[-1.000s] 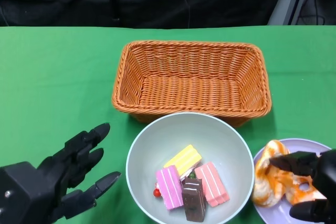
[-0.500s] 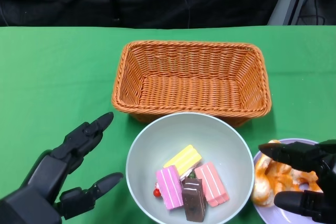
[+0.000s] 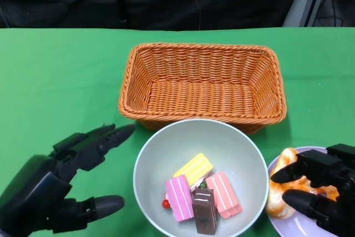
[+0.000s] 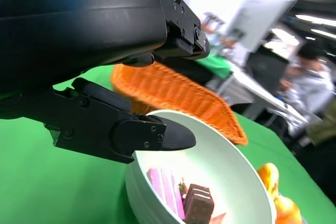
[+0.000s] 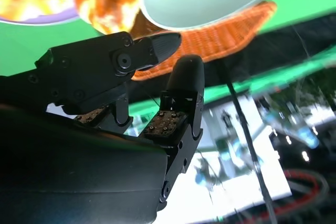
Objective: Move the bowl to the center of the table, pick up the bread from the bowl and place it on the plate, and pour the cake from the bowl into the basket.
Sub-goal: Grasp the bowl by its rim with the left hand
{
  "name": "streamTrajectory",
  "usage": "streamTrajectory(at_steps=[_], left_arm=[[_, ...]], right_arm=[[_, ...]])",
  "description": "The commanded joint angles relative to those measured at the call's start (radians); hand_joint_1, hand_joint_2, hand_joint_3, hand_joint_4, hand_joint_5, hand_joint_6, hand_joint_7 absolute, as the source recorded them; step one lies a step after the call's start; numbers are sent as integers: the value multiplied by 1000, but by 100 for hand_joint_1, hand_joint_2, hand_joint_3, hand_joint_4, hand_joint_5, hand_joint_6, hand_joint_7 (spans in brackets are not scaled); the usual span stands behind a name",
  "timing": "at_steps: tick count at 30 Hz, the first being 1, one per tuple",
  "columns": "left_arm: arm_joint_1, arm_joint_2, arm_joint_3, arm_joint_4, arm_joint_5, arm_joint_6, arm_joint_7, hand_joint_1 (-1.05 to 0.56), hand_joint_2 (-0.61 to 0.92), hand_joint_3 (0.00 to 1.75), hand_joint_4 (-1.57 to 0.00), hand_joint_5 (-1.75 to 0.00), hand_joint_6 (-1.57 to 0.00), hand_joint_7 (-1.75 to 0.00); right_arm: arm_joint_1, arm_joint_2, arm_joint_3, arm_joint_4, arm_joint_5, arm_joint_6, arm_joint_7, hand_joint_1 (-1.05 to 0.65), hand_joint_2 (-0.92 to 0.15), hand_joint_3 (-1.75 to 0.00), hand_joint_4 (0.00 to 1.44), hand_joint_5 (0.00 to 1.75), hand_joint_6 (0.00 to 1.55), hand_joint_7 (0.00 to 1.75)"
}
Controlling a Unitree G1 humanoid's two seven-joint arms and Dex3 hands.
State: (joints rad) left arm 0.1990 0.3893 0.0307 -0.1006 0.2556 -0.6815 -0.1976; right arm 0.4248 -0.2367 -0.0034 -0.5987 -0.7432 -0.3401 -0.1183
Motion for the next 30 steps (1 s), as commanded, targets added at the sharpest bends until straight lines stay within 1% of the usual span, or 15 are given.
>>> streamTrajectory(at_steps=[1,2,3,4,5,6,8,11,12,16,17,18,20,26,30], left_arm=[[-22,27,12,40,29,-67,24,-44,92,24,-25,-26,-35,-4],[-31,31,15,50,45,-90,33,-43,92,24,-27,-27,-36,-5],[-39,34,17,59,61,-109,41,-43,92,24,-28,-27,-37,-5],[-44,36,19,65,72,-121,48,-43,92,24,-28,-28,-37,-5],[-47,37,20,70,79,-128,52,-43,92,24,-29,-28,-38,-5],[-62,41,24,84,108,-160,69,-43,92,24,-29,-28,-38,-5],[-83,45,28,106,147,-203,95,-40,92,22,-31,-30,-41,-6],[-125,65,32,155,226,-288,141,-37,92,23,-32,-30,-42,-5],[-132,68,33,165,241,-304,152,-36,92,23,-32,-30,-42,-5],[-159,76,36,202,296,-356,198,-34,92,22,-35,-32,-45,-6],[-190,90,35,217,355,-387,223,-33,92,21,-35,-32,-46,-6],[-219,100,33,234,410,-414,249,-31,90,19,-38,-34,-49,-7],[-250,112,31,257,478,-446,293,-29,88,17,-40,-36,-51,-7],[-293,125,13,299,579,-485,403,-28,86,13,-40,-39,-53,-6],[-319,135,-7,315,645,-494,480,-30,88,10,-32,-53,-53,-3]], right_arm=[[-5,5,-5,32,25,-47,-53,-16,-85,-10,78,143,74,115],[-8,4,-6,42,36,-62,-61,-12,-54,-75,79,146,76,118],[-11,2,-7,52,46,-76,-69,-9,-35,-110,79,146,78,119],[-13,2,-8,59,52,-85,-74,-7,-25,-130,80,147,79,119],[-14,2,-9,63,55,-91,-77,-6,-18,-142,81,147,80,120],[-20,4,-11,79,61,-110,-94,-5,-16,-146,81,147,81,120],[-29,6,-14,99,68,-135,-115,-3,-12,-161,87,155,86,128],[-42,14,-15,141,92,-191,-160,1,-9,-172,92,159,92,134],[-45,15,-16,148,94,-201,-167,2,-9,-173,93,159,92,135],[-48,19,-20,163,98,-220,-175,2,-10,-175,95,161,93,137],[-52,28,-17,178,114,-237,-188,2,-10,-175,95,161,94,138],[-56,36,-14,192,126,-253,-200,3,-11,-175,97,167,95,143],[-61,45,-15,210,137,-276,-212,3,-12,-175,98,170,95,147],[-64,63,-22,228,137,-302,-220,2,-11,-175,98,170,93,149],[-70,74,-25,246,144,-324,-230,3,-11,-175,99,172,93,150]])
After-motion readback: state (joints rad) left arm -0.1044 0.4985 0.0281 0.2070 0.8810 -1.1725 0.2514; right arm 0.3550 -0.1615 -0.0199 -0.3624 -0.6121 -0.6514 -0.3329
